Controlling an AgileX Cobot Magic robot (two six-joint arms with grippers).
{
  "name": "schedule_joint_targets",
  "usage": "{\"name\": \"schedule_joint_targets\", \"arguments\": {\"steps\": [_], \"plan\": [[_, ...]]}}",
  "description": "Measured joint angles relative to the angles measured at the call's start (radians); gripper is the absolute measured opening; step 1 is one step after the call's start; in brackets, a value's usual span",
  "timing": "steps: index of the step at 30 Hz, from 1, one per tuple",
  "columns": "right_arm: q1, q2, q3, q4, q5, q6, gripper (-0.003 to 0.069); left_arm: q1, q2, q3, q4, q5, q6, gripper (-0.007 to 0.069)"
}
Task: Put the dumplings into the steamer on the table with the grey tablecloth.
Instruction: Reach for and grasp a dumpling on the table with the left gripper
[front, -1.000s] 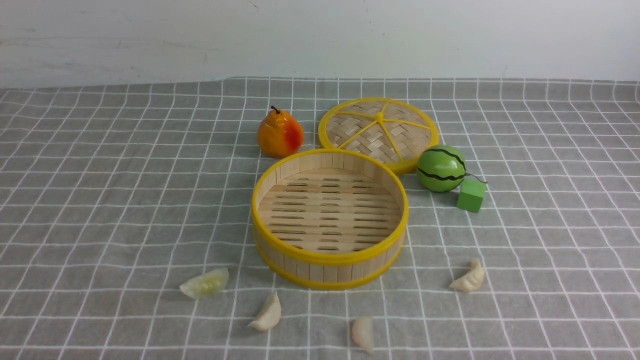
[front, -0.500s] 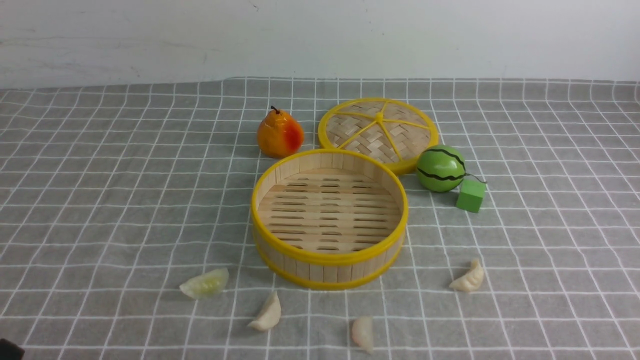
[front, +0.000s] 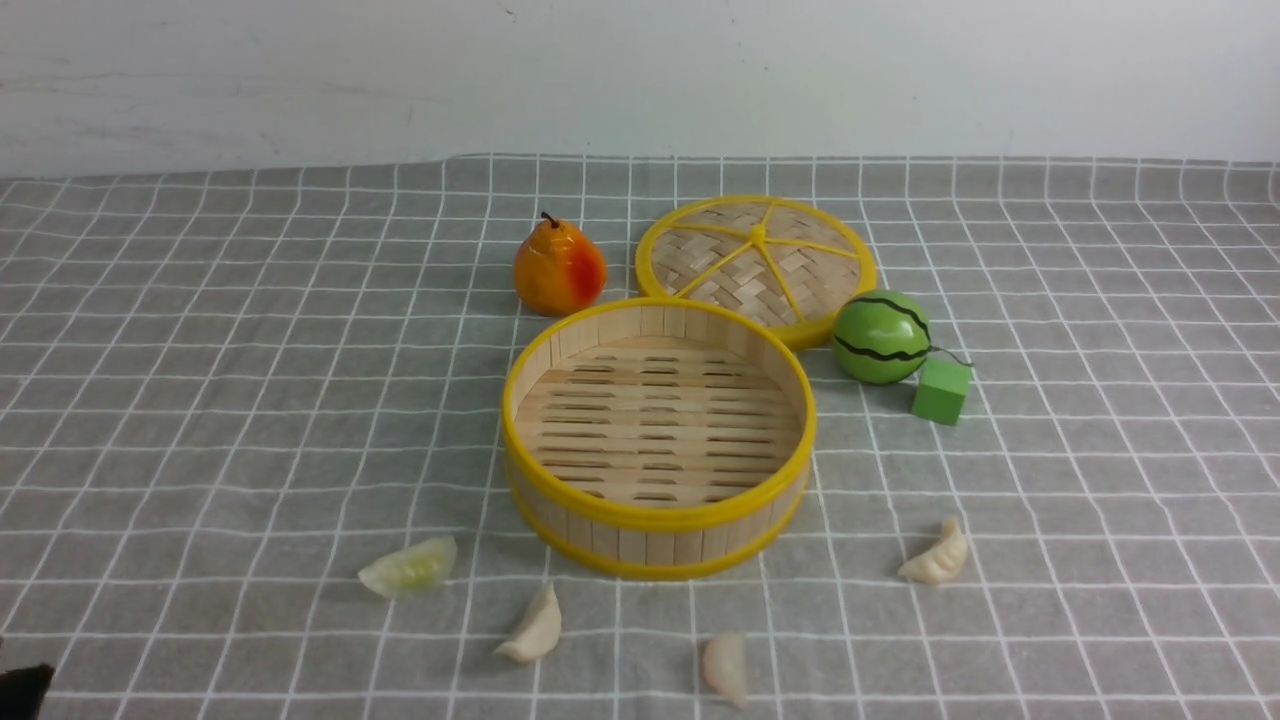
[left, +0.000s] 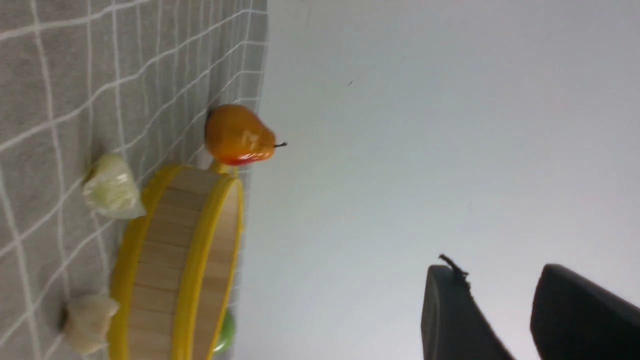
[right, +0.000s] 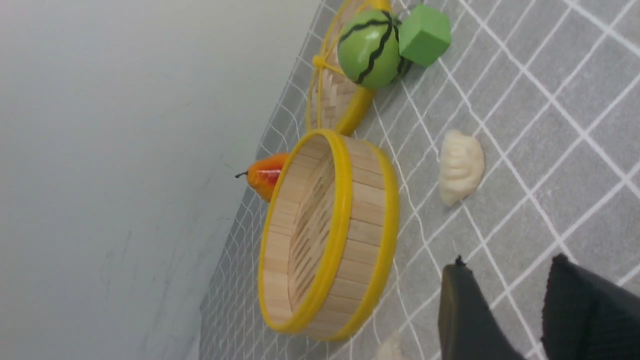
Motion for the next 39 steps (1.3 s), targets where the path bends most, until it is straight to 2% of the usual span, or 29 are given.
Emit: {"name": "schedule_joint_targets", "arguments": {"steps": [2,4,5,6,7,9,10,11,12,13,14,18,21,25,28,31,34,39], "plan": [[0.0,0.0,0.0,0.011,-0.022,-0.012,0.024,0.0,0.0,-0.047,0.024,0.049,0.115,0.0237],[0.0,0.0,-0.012,0.015,-0.033,-0.054,0.024,0.0,0.0,-0.151,0.082,0.124,0.317,0.0237],[0.0,0.0,-0.015,0.015,-0.033,-0.059,0.024,0.0,0.0,-0.161,0.094,0.138,0.336,0.0237],[0.0,0.0,-0.046,0.019,-0.038,-0.103,0.0232,0.0,0.01,-0.245,0.144,0.197,0.459,0.0232],[0.0,0.0,-0.078,0.018,-0.041,-0.162,0.0211,0.0,0.049,-0.339,0.191,0.261,0.553,0.0216],[0.0,0.022,-0.138,0.004,-0.044,-0.256,0.0153,0.0,0.142,-0.467,0.282,0.388,0.623,0.0165],[0.0,0.022,-0.145,0.002,-0.045,-0.267,0.0144,0.0,0.155,-0.482,0.282,0.388,0.628,0.0165],[0.0,0.085,-0.214,-0.021,-0.048,-0.354,0.0061,0.0,0.266,-0.596,0.373,0.518,0.658,0.0098],[0.0,0.094,-0.214,-0.021,-0.048,-0.364,0.0061,0.0,0.281,-0.61,0.383,0.533,0.661,0.009],[0.0,0.167,-0.282,-0.037,-0.045,-0.435,0.0002,-0.002,0.395,-0.717,0.455,0.633,0.677,0.0026],[0.0,0.226,-0.329,-0.057,-0.033,-0.498,-0.0013,-0.011,0.46,-0.777,0.51,0.695,0.682,-0.0008],[0.0,0.471,-0.534,-0.138,0.131,-0.686,-0.0019,-0.097,0.666,-0.948,0.707,0.894,0.685,-0.0014],[0.0,0.691,-0.711,-0.206,0.414,-0.776,-0.0019,-0.217,0.816,-1.057,0.849,1.039,0.685,-0.0014],[0.029,0.904,-0.844,-0.249,0.706,-0.831,-0.0018,-0.351,0.995,-1.148,0.958,1.115,0.686,-0.0014],[0.109,0.998,-0.886,-0.258,0.775,-0.853,-0.0014,-0.425,1.117,-1.186,1.006,1.118,0.674,-0.0014],[0.2,1.027,-0.893,-0.258,0.797,-0.871,-0.0013,-0.452,1.213,-1.211,1.015,1.109,0.631,-0.0013],[0.288,1.034,-0.896,-0.259,0.799,-0.886,-0.0011,-0.457,1.317,-1.219,1.018,1.09,0.62,0.0039],[0.367,1.036,-0.897,-0.259,0.781,-0.891,-0.0008,-0.457,1.47,-1.219,1.03,1.034,0.716,0.0257]]}}
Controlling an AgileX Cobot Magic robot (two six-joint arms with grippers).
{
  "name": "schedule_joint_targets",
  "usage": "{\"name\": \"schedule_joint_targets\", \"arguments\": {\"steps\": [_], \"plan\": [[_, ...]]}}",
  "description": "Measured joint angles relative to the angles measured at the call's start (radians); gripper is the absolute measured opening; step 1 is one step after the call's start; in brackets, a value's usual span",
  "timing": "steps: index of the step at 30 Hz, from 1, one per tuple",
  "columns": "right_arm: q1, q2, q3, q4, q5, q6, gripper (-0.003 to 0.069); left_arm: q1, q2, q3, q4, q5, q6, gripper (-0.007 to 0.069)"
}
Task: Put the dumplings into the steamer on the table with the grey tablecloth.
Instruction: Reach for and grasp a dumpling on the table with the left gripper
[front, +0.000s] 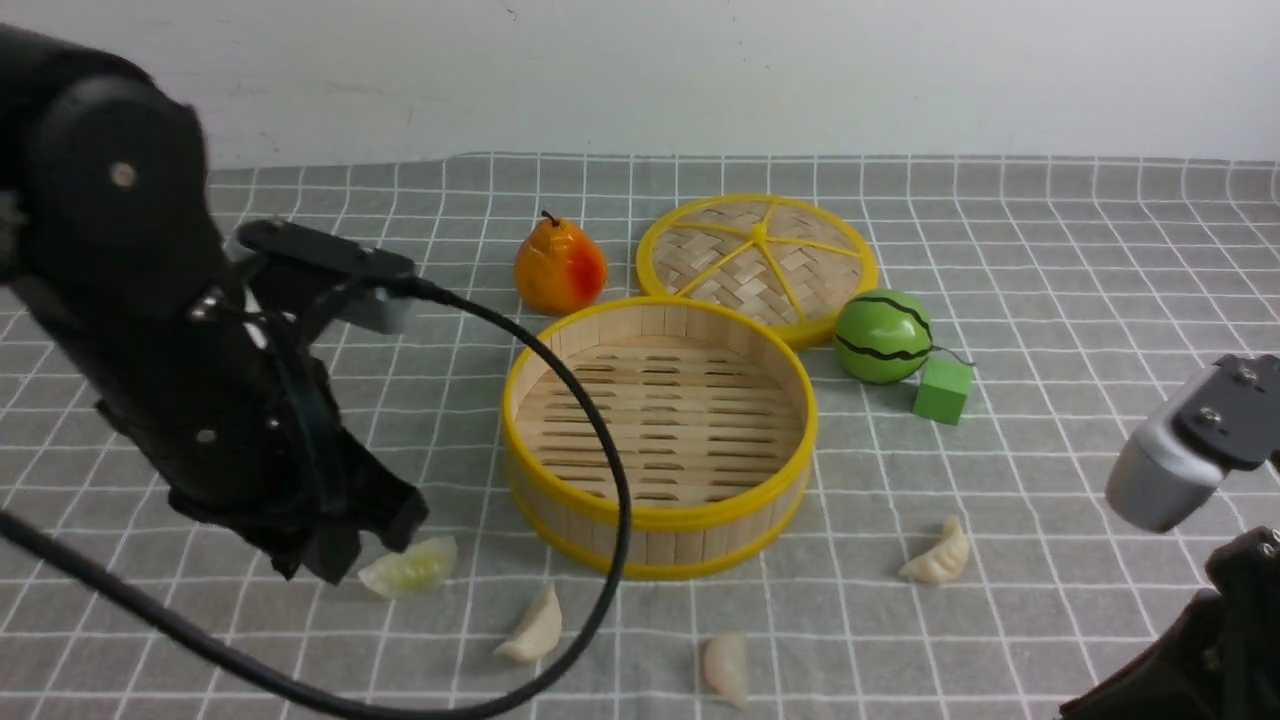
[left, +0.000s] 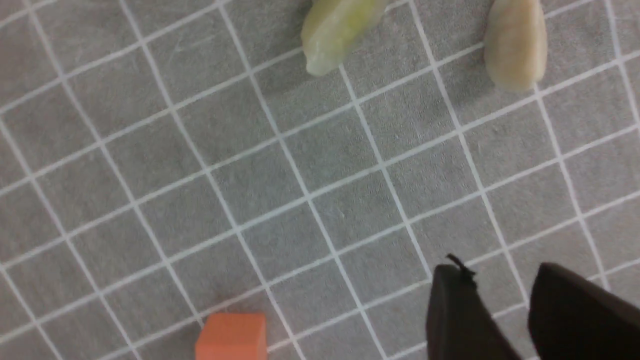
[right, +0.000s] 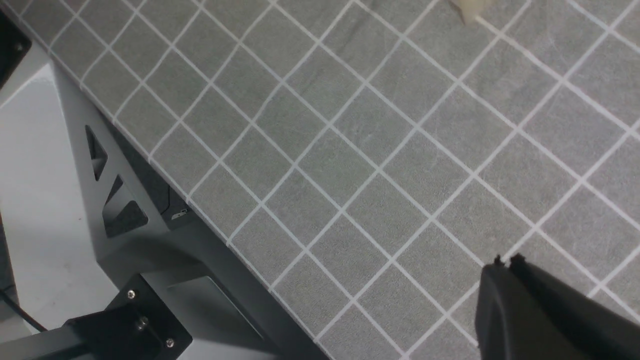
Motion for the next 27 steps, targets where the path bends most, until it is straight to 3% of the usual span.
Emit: {"name": "schedule_joint_targets", "arguments": {"steps": [2,6,9,17,23,27], "plan": [[0.009,0.0,0.0,0.0,-0.018,-0.001,-0.0005,0.0,0.074,0.0,0.0,-0.062,0.105,0.0386],[0.011,0.0,0.0,-0.001,-0.024,-0.001,-0.0003,-0.001,0.16,0.0,0.008,-0.167,0.19,0.0517],[0.011,0.0,0.0,-0.006,-0.024,-0.002,-0.0003,-0.001,0.238,-0.001,0.037,-0.254,0.212,0.0561],[0.011,0.0,0.0,-0.011,-0.013,-0.002,0.0001,0.0,0.388,-0.001,0.201,-0.386,0.185,0.057],[0.011,0.0,0.0,-0.011,-0.009,-0.002,0.0003,0.0,0.441,-0.006,0.226,-0.436,0.118,0.0551],[0.011,0.0,0.0,-0.011,-0.009,-0.002,0.0008,0.0,0.454,-0.013,0.225,-0.424,0.048,0.0494]]}}
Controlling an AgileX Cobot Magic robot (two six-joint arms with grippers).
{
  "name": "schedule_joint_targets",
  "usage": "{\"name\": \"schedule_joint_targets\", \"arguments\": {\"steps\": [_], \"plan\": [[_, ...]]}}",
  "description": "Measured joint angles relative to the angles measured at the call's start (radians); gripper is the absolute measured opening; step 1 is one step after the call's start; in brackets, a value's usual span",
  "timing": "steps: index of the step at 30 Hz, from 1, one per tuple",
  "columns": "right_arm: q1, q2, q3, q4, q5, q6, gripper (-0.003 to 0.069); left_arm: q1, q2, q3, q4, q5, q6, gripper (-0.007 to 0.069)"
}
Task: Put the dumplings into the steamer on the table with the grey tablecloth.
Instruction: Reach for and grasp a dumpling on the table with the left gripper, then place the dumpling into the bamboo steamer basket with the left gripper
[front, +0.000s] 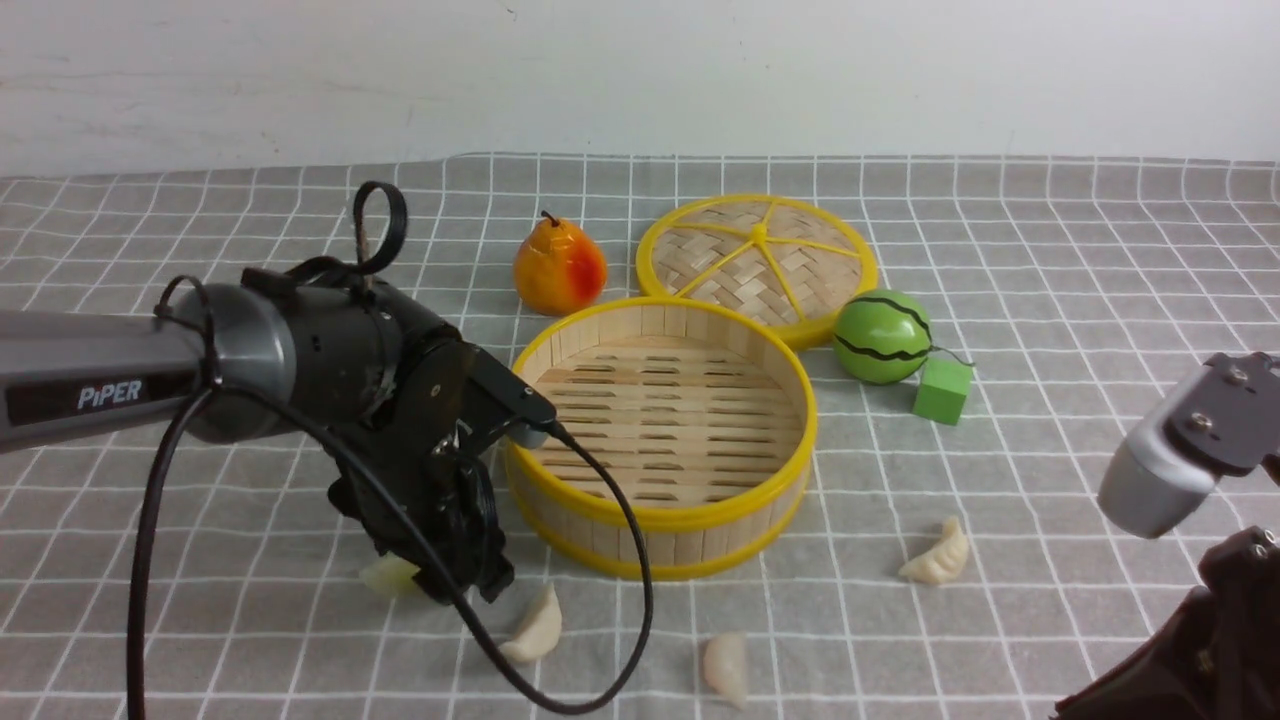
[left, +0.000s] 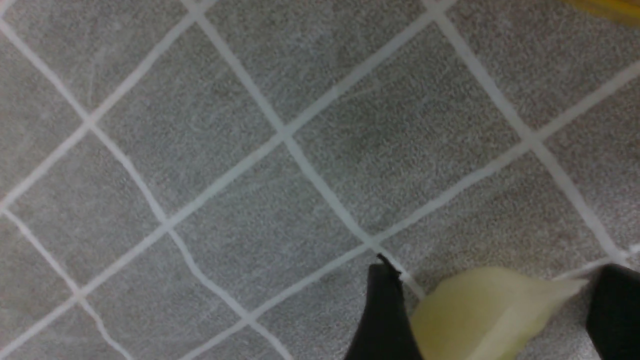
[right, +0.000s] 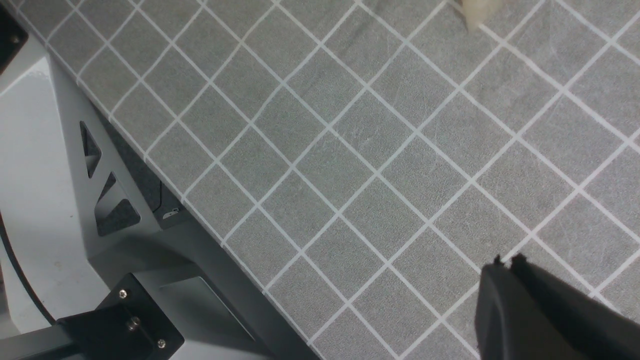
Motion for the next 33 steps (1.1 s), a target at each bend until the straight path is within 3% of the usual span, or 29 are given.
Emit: {"name": "schedule_joint_targets", "arguments": {"steps": [3,7,16,24,33], "plan": [[0.0,0.0,0.0,-0.001,0.0,0.0,0.001,0.0,0.001,-0.001,-0.006,0.008,-0.041,0.0439],[0.0,0.0,0.0,-0.001,0.0,0.0,0.0014,-0.001,0.001,-0.001,0.0,0.017,-0.095,0.0302],[0.001,0.0,0.0,-0.001,-0.018,-0.003,0.0021,0.0,-0.079,-0.029,-0.003,0.097,-0.106,0.0297],[0.001,0.0,0.0,-0.002,-0.031,-0.003,0.0029,-0.023,-0.105,-0.376,-0.212,0.257,-0.159,0.0296],[0.001,0.0,0.0,-0.001,-0.033,-0.003,0.004,-0.081,0.165,-0.674,-0.249,0.212,-0.19,0.0293]]}}
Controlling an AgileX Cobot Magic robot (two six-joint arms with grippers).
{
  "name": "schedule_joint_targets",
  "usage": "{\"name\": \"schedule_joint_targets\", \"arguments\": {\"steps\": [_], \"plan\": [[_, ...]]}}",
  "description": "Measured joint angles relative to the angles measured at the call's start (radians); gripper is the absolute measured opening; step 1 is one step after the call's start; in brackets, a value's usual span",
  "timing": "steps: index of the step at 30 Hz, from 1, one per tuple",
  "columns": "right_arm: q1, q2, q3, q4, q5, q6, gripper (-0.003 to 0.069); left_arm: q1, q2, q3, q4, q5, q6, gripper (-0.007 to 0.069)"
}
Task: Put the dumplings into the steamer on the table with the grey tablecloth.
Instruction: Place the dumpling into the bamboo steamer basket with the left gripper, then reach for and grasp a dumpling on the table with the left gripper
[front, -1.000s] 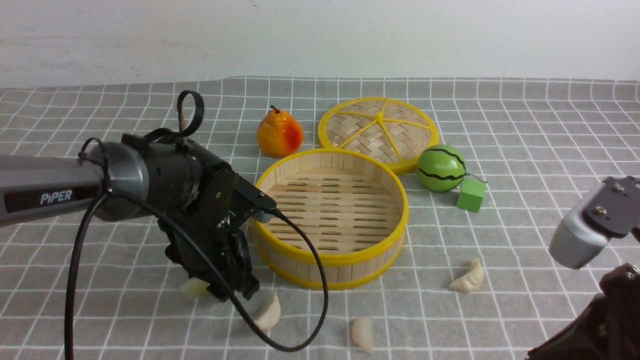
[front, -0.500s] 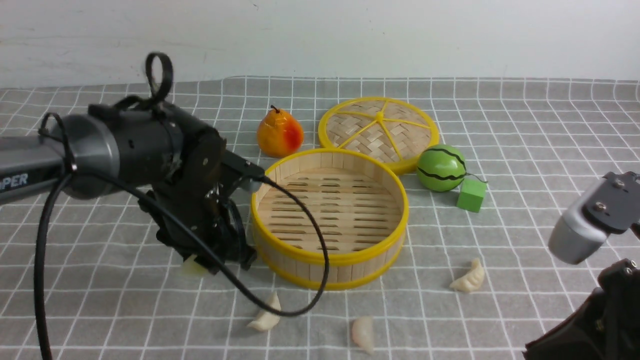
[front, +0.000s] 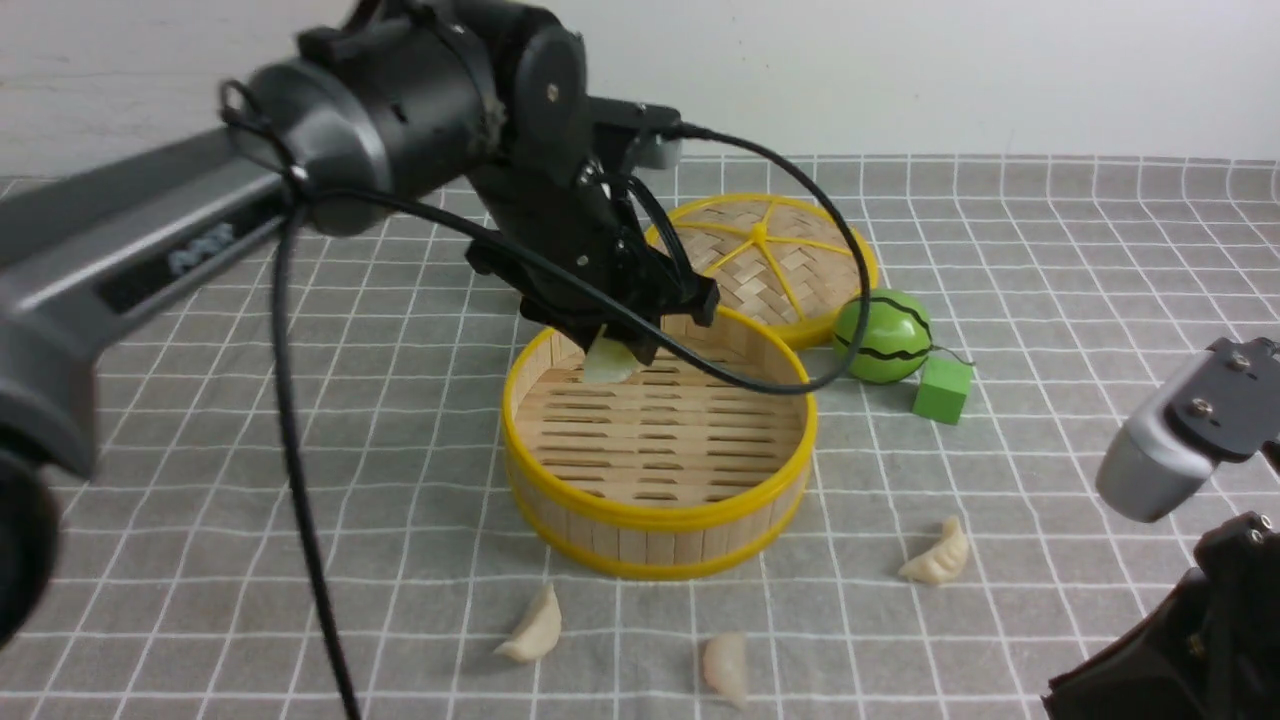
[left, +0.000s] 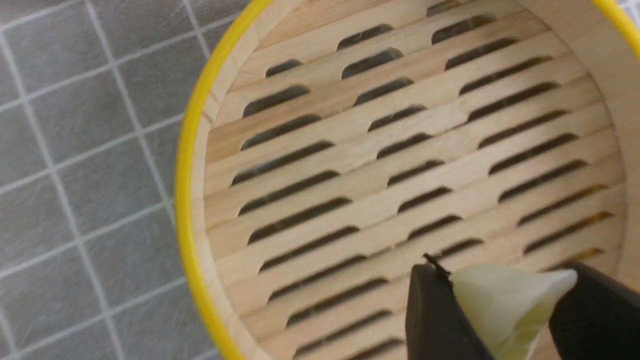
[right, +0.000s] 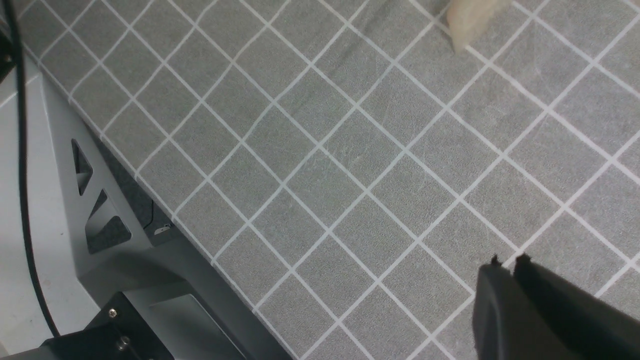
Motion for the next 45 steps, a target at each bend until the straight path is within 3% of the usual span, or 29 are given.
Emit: {"name": "schedule_joint_targets", "arguments": {"steps": [12,17,22,34,40,45], "plan": [[0.0,0.0,0.0,0.028,-0.005,0.0,0.0043,0.08,0.176,-0.039,0.072,-0.092,-0.157,0.0291],[0.0,0.0,0.0,0.03,-0.009,0.0,0.0047,0.091,0.179,-0.04,0.065,-0.081,-0.166,0.0363],[0.0,0.001,0.0,0.031,-0.017,0.0,0.0055,0.09,0.149,-0.052,0.039,0.03,-0.168,0.051],[0.0,0.001,0.0,0.031,-0.037,0.0,0.0062,0.078,-0.178,-0.144,-0.089,0.292,-0.079,0.0542],[0.0,0.001,0.0,0.031,-0.041,0.0,0.0062,-0.007,-0.295,0.012,-0.051,0.295,-0.077,0.0542],[0.0,0.001,0.0,0.031,-0.041,0.0,0.0063,-0.123,-0.383,0.311,0.029,0.297,-0.093,0.0542]]}}
